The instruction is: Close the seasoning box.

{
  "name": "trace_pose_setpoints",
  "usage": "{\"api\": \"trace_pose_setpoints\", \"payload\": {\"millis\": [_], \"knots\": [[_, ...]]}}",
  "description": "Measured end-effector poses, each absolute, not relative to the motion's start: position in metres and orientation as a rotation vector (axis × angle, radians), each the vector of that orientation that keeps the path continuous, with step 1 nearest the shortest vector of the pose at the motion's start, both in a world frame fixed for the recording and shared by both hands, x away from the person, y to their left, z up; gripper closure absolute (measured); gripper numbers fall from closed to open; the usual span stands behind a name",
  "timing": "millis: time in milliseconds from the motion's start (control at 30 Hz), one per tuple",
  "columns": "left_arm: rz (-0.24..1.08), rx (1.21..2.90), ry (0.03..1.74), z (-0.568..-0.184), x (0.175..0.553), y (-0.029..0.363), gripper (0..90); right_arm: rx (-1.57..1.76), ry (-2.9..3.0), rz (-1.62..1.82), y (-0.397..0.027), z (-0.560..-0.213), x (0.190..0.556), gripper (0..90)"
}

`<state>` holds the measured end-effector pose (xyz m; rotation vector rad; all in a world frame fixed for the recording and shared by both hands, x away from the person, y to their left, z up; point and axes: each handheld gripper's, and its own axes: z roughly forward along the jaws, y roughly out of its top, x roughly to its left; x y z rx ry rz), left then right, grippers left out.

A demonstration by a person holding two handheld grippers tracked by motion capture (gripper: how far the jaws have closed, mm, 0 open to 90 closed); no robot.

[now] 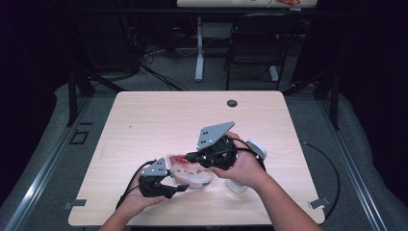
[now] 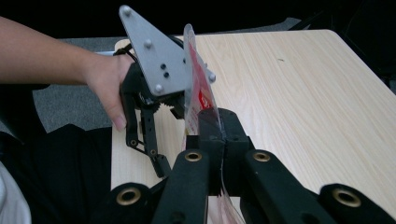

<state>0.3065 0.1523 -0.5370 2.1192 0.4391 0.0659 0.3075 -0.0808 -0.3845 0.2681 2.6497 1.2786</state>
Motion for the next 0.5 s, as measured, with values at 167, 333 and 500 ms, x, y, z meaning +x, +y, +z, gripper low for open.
{"api": "trace_pose_setpoints", "payload": {"millis": [167, 333, 500], "knots": [[0.05, 2.118, 0.43, -0.538, 0.307, 0.15, 46.5, 0.249, 2.648, 1.276, -0.082, -0.378, 0.305, 90.0], [0.034, 2.135, 0.425, -0.542, 0.307, 0.148, 46.6, 0.248, 2.638, 1.299, -0.083, -0.373, 0.303, 90.0], [0.02, 2.127, 0.429, -0.542, 0.308, 0.148, 50.1, 0.241, 2.631, 1.312, -0.085, -0.367, 0.301, 90.0]]}}
